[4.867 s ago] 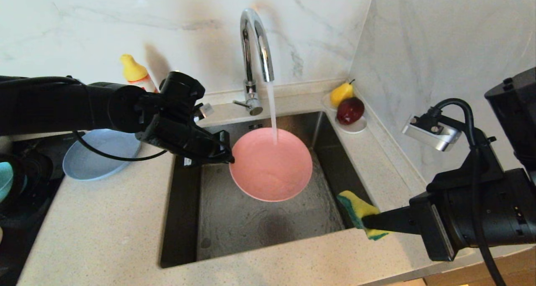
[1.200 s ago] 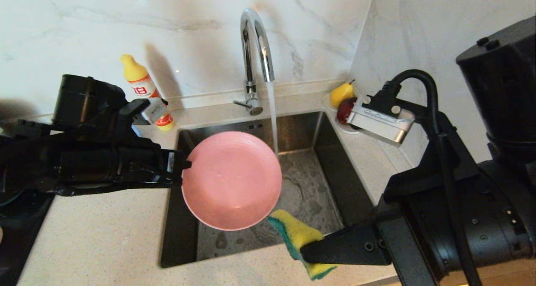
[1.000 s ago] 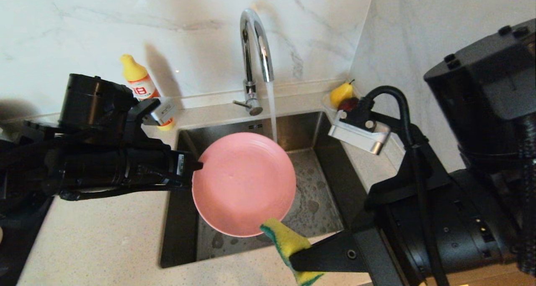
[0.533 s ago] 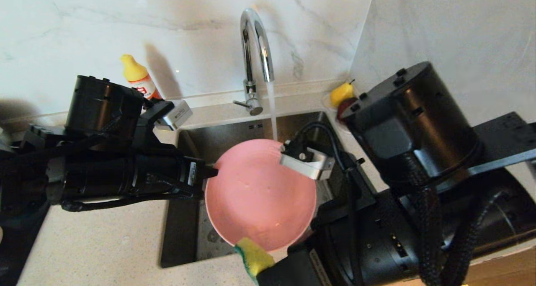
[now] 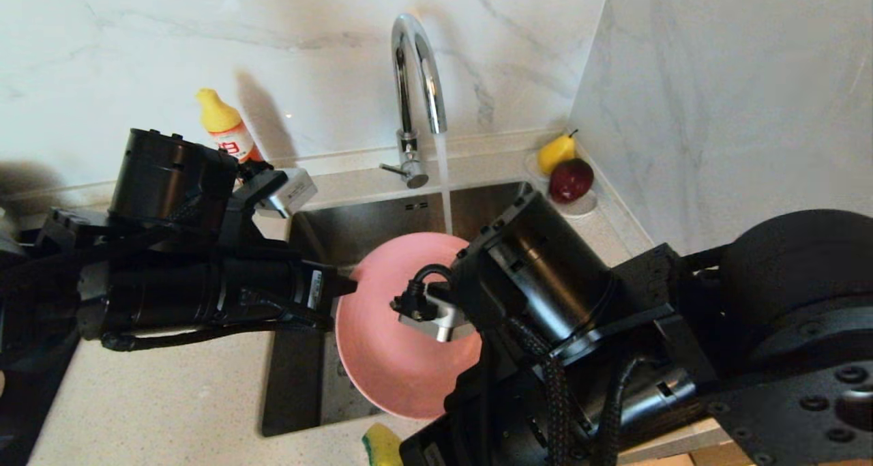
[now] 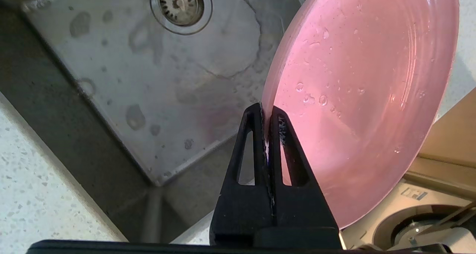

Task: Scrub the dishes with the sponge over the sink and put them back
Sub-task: Wipe the plate

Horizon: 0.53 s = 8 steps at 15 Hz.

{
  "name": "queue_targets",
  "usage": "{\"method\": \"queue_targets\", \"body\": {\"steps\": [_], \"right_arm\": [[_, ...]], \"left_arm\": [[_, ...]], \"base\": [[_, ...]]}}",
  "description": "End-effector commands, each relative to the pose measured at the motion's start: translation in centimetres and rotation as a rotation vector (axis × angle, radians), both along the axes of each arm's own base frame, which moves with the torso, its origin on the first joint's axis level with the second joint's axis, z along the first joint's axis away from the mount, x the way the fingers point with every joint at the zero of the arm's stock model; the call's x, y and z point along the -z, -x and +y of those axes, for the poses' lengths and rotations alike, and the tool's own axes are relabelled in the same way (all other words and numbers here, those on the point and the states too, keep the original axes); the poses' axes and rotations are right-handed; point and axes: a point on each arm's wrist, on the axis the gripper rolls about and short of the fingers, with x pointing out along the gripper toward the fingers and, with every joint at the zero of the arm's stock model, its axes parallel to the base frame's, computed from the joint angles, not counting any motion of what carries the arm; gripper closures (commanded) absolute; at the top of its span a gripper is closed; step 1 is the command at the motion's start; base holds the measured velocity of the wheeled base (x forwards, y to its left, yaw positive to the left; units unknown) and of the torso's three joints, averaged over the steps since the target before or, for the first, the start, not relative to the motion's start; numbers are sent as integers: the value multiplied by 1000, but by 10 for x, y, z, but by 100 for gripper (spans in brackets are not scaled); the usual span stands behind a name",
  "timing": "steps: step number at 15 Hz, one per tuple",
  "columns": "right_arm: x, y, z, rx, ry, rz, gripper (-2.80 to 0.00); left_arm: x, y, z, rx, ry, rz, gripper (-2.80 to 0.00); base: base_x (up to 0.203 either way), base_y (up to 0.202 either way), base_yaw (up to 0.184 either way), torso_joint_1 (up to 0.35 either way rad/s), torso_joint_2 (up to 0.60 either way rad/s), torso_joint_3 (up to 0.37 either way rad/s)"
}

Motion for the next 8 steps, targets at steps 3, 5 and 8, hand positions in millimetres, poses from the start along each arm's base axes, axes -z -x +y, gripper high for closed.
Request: {"method": "queue_targets", "body": {"steps": [3, 5, 8], "right_arm": [[15, -13, 11, 36, 42, 6, 0], [17, -19, 10, 50, 44, 6, 0], [16, -35, 5, 96, 38, 3, 0]], "left_arm": [[8, 4, 1, 5, -12, 25, 0], [11, 7, 1, 13, -11, 22, 0], [11, 13, 1, 24, -6, 15, 0]], "base": [[0, 0, 0, 0, 0, 0], [0, 0, 0, 0, 0, 0], [0, 0, 0, 0, 0, 0]]}}
